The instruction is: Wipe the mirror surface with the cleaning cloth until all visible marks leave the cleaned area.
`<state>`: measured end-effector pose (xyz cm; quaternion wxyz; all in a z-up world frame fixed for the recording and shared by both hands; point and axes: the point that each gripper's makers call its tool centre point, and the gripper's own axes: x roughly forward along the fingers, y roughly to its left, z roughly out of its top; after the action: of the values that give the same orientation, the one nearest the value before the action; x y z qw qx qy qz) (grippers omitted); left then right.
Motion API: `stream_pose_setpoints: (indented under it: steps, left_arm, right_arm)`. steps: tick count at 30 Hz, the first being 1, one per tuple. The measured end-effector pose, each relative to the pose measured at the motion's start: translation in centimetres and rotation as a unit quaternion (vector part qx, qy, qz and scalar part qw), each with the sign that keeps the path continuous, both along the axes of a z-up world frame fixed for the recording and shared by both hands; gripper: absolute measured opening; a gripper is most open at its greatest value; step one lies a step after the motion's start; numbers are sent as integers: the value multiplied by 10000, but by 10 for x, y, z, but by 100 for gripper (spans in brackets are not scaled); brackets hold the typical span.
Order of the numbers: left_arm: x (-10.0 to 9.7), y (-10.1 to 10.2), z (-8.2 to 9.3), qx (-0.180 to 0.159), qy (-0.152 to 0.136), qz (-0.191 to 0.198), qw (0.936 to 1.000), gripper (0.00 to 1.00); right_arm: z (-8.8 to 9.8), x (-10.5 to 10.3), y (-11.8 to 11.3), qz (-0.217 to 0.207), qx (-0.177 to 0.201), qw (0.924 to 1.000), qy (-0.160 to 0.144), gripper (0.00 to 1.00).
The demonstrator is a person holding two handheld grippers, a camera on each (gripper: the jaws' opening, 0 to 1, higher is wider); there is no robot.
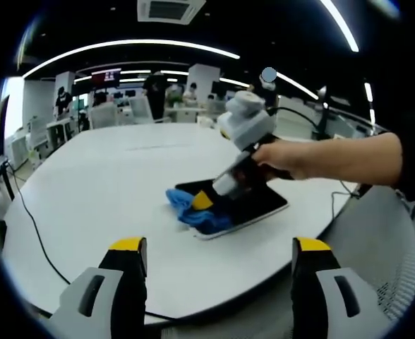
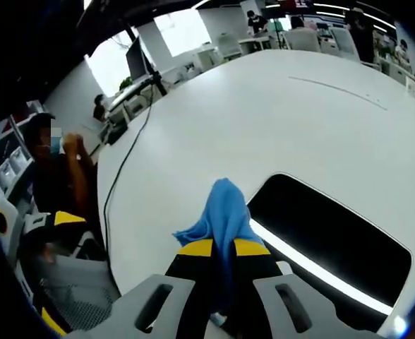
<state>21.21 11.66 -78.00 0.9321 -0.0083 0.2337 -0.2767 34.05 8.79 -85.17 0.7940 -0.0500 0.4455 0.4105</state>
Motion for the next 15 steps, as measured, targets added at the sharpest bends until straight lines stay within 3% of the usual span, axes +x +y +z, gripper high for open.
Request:
stream_pose_setpoints:
  steps: [15]
  left_arm:
    - [0,-1,-1,9,11,-27,10000,81]
  right_arm:
    - [0,27,-3,-134,9,9997,-192,3]
